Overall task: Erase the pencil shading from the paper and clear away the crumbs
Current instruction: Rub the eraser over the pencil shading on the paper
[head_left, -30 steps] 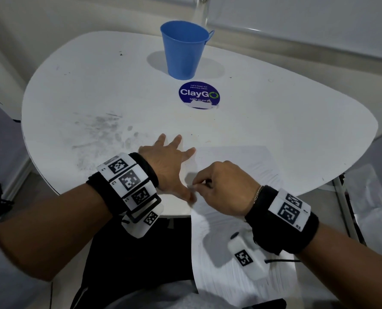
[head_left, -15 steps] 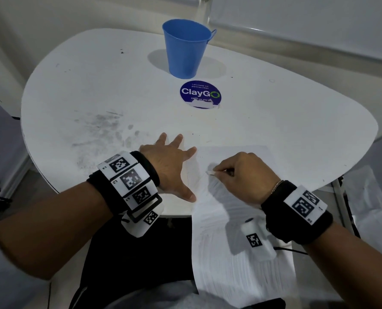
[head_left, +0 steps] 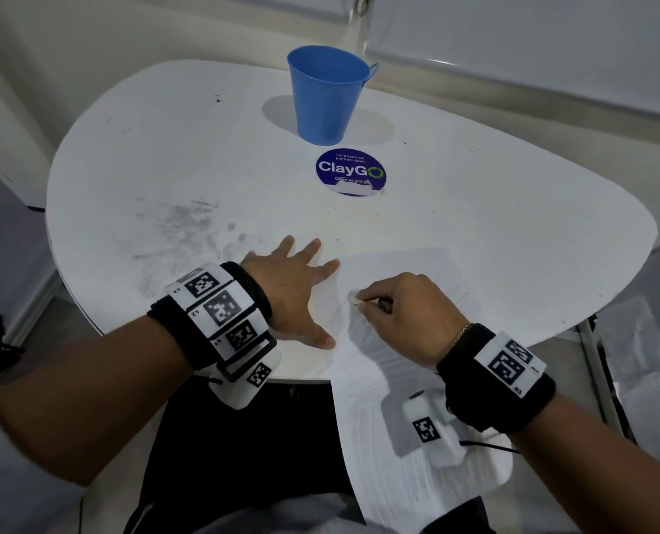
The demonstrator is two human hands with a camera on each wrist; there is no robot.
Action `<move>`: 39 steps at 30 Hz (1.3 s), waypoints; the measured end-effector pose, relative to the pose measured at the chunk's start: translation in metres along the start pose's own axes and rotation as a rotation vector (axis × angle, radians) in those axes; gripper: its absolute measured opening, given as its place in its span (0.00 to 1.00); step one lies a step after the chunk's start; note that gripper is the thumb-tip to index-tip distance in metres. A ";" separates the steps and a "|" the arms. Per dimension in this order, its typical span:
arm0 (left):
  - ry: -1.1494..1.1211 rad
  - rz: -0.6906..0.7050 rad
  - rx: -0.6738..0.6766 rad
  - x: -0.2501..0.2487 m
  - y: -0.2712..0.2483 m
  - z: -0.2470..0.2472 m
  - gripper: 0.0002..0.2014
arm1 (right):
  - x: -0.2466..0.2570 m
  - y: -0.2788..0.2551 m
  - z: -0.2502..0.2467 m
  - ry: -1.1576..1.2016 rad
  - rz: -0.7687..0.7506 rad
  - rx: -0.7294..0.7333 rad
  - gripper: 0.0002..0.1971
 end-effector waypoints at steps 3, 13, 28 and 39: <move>0.005 0.005 0.012 0.000 0.002 0.001 0.59 | 0.009 -0.008 0.012 -0.016 -0.040 0.041 0.11; 0.005 -0.009 0.022 -0.002 -0.001 -0.001 0.61 | 0.007 0.012 -0.003 -0.018 -0.005 -0.016 0.09; 0.005 -0.004 0.002 -0.003 -0.002 -0.003 0.61 | 0.014 0.009 0.003 -0.069 -0.037 0.073 0.09; 0.004 0.002 -0.010 -0.003 -0.001 -0.003 0.61 | 0.005 0.019 -0.012 -0.045 0.028 -0.008 0.09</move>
Point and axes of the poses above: each hand's wrist, its own y-axis towards the middle knuckle, its own z-axis out of the palm, x = y × z, the point moved 9 cm from there along y, towards the middle knuckle, and after that the axes turned 1 degree about -z, right-handed, at the moved point
